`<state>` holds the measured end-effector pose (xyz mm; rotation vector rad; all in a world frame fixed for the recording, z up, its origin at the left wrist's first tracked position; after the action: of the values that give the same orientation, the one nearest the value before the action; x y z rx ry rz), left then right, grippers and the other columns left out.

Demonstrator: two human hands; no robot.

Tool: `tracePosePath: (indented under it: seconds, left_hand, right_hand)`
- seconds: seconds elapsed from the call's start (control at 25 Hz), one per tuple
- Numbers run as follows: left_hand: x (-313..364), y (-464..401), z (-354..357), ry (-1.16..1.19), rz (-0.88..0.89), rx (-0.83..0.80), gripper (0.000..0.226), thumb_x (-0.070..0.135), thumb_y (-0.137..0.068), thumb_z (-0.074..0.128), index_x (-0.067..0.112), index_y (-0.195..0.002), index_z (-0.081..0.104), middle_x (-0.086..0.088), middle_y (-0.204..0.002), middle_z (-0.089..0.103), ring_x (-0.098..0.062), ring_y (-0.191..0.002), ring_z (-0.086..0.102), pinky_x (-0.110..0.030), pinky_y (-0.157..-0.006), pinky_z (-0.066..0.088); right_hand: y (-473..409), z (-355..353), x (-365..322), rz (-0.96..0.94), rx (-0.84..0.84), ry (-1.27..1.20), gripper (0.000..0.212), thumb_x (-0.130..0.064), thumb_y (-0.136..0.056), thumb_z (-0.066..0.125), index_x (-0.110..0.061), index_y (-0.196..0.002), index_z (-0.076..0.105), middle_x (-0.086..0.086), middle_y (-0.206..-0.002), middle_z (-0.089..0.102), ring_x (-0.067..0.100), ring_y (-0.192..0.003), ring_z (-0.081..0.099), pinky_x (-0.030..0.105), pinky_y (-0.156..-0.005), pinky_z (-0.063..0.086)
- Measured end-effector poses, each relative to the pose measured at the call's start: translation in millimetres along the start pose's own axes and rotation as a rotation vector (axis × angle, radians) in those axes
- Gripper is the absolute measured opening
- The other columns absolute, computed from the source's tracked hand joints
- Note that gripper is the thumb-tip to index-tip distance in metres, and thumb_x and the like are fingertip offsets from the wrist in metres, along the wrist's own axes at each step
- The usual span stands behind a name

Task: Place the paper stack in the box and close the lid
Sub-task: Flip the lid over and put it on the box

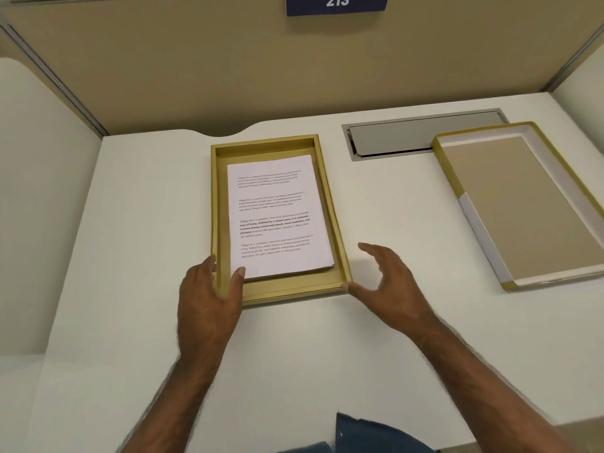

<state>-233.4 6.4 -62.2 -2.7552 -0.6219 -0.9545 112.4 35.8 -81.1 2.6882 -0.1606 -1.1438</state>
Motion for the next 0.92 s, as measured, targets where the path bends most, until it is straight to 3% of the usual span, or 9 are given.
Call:
tracePosePath:
  seconds: [0.12,0.32,0.56,0.76,0.92]
  left_hand:
    - [56,8,26,0.121,0.095,-0.012,0.055,0.052,-0.093,0.072,0.024,-0.138,0.058,0.001,-0.128,0.067,-0.017,-0.108,0.067,-0.032,-0.078,0.063]
    - [161,35,104,0.279,0.198,-0.128,0.045,0.048,-0.096,0.070,0.022,-0.132,0.065,0.005,-0.117,0.069,-0.013,-0.102,0.066,-0.028,-0.080,0.060]
    - [258,65,219,0.239,0.247,-0.358,0.052,0.058,-0.096,0.064,0.022,-0.133,0.066,0.008,-0.118,0.069,-0.013,-0.112,0.065,-0.040,-0.092,0.059]
    - [298,86,286,0.189,0.236,-0.487,0.056,0.062,-0.094,0.063,0.023,-0.133,0.066,0.009,-0.120,0.069,-0.012,-0.115,0.064,-0.037,-0.099,0.055]
    - [304,89,304,0.155,0.255,-0.536,0.056,0.060,-0.097,0.061,0.019,-0.134,0.066,0.005,-0.124,0.070,-0.015,-0.118,0.063,-0.035,-0.104,0.052]
  right_hand:
    - [-3,-63,30,0.031,0.256,0.034,0.069,-0.046,-0.089,0.085,-0.022,-0.149,0.059,-0.003,-0.151,0.059,0.018,-0.142,0.050,0.028,-0.115,0.035]
    - [-17,-166,106,0.157,0.488,0.142,0.060,-0.042,-0.091,0.084,-0.014,-0.140,0.065,0.008,-0.145,0.066,0.034,-0.140,0.054,0.038,-0.115,0.040]
    - [-43,-203,182,0.274,0.289,0.315,0.083,-0.059,-0.089,0.079,-0.011,-0.152,0.057,0.011,-0.157,0.057,0.033,-0.148,0.046,0.044,-0.121,0.038]
    - [-55,-190,198,0.192,0.216,0.386,0.048,-0.039,-0.101,0.070,-0.009,-0.139,0.070,0.011,-0.151,0.064,0.032,-0.142,0.055,0.046,-0.120,0.043]
    - [-51,-190,195,0.160,0.284,0.394,0.037,-0.021,-0.107,0.062,-0.001,-0.137,0.071,0.017,-0.144,0.070,0.035,-0.134,0.065,0.046,-0.118,0.046]
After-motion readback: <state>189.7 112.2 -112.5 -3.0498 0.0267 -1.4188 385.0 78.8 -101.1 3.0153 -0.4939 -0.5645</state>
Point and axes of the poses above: each hand's wrist, its own y-axis away from the middle knuckle, its own z-axis out of the palm, x = y × z, the point moved 7 cm from there along -y, towards the middle knuckle
